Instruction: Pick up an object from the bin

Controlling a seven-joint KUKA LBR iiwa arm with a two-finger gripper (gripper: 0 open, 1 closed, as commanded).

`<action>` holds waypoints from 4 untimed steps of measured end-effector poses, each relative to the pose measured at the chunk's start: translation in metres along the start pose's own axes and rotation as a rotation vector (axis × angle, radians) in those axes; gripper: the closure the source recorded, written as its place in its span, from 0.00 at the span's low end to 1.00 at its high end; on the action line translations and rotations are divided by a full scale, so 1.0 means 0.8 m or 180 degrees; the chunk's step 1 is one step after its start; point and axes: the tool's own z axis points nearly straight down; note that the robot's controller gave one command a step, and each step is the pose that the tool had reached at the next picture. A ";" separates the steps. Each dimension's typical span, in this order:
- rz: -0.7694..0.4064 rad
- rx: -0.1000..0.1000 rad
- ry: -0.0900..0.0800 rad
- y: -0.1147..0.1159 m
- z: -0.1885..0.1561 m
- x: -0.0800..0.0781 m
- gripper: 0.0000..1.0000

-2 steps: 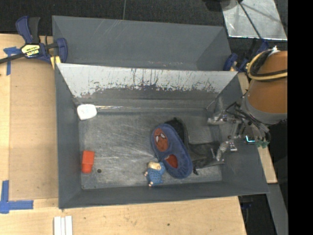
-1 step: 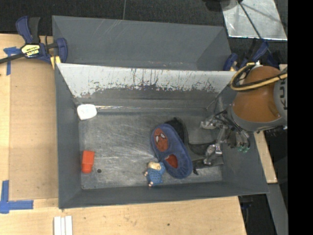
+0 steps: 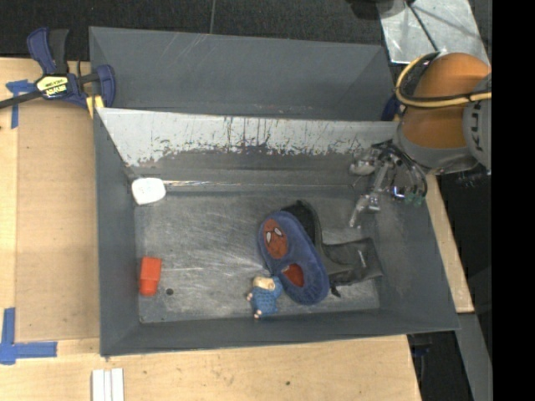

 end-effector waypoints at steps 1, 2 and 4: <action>0.0193 0.0001 0.0017 -0.008 0.004 0.082 0.00; 0.0536 -0.0005 -0.0039 -0.019 0.036 0.137 0.00; 0.0677 0.0005 -0.0083 -0.004 0.032 0.153 1.00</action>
Offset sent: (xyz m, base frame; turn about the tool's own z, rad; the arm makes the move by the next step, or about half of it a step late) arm -0.0639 0.0085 -0.0032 0.0611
